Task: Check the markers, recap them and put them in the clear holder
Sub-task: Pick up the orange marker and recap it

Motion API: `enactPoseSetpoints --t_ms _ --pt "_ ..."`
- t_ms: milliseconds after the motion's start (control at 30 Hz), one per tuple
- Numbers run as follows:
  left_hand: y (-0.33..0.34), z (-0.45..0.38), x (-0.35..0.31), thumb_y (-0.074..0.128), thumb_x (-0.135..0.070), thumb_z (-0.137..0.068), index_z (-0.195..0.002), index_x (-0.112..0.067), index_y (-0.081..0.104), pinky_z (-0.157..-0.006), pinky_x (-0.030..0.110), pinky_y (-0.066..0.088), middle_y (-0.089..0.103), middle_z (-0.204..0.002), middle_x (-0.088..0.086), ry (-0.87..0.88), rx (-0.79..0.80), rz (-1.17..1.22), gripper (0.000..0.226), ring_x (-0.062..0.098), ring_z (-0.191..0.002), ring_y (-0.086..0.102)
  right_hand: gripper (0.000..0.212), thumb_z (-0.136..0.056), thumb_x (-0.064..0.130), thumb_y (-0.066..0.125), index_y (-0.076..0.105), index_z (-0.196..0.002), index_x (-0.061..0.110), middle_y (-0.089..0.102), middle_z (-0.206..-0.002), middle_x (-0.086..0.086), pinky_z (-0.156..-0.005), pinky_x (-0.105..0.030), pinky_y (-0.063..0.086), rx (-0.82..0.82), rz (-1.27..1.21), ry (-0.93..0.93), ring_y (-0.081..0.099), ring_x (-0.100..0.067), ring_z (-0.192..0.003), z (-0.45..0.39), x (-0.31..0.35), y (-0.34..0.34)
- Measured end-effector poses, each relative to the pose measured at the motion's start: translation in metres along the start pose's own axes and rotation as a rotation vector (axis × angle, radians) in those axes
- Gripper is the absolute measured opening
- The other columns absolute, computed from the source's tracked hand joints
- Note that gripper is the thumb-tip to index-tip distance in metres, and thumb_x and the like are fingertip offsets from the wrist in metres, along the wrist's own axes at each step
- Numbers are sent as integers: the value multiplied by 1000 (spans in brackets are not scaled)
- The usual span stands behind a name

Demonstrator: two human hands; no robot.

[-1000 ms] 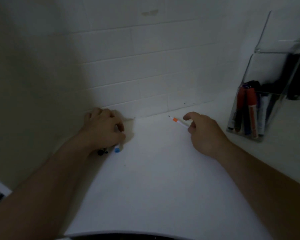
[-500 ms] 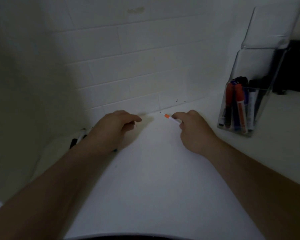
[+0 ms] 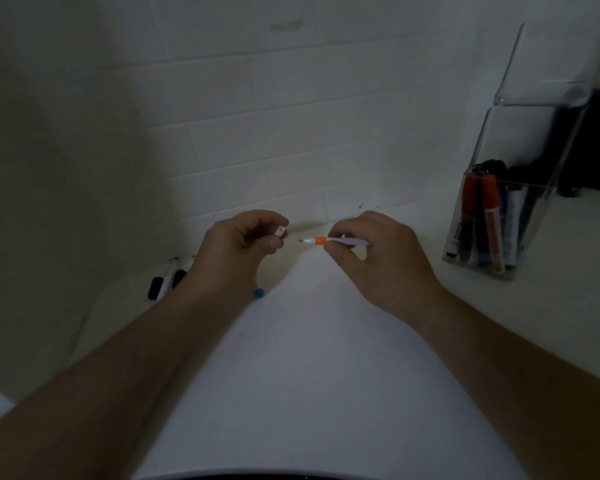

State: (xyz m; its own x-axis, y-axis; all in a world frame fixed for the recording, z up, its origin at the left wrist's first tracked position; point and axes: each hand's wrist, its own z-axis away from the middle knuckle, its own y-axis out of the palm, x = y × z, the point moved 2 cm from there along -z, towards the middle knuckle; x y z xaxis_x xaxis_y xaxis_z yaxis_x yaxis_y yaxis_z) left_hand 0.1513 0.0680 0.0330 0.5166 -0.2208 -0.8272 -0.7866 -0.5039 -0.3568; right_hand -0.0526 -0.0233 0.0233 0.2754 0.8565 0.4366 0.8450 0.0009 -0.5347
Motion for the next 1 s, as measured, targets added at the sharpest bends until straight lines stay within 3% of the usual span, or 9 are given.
enactPoseSetpoints --t_ms 133,367,500,733,1000 --pt "2 1 -3 72 -3 -87 -88 -31 73 -71 14 45 71 -78 -18 37 -10 -106 28 -4 -74 62 9 -92 37 65 71 -92 29 65 -84 7 -71 -38 49 -16 24 -36 60 -12 -78 -1 -1 1" --pt "5 2 -5 74 -13 -87 -90 -44 73 -89 35 55 75 -96 -12 106 -1 -186 31 9 -94 69 10 -93 38 64 71 -93 31 63 -83 7 -70 -38 49 -17 48 -20 58 -12 -77 0 -3 1" --pt "8 4 -8 74 -15 -88 -93 -40 73 -81 25 53 73 -95 -13 158 24 -243 25 7 -90 68 13 -93 40 62 71 -94 32 62 -83 7 -69 -38 49 13 84 -3 57 -12 -77 1 -6 2" --pt "11 7 -12 70 -21 -92 -106 -24 77 -80 19 46 71 -94 -10 294 59 -436 16 7 -89 63 15 -95 38 61 72 -96 29 55 -81 6 -60 -34 45 18 227 -68 54 -17 -71 2 -2 2" --pt "14 9 -14 59 -36 -97 -104 -27 76 -71 14 40 72 -85 -10 316 98 -604 20 6 -76 61 22 -97 45 52 70 -96 32 55 -82 6 -60 -36 47 93 285 -84 56 -18 -72 5 3 4"
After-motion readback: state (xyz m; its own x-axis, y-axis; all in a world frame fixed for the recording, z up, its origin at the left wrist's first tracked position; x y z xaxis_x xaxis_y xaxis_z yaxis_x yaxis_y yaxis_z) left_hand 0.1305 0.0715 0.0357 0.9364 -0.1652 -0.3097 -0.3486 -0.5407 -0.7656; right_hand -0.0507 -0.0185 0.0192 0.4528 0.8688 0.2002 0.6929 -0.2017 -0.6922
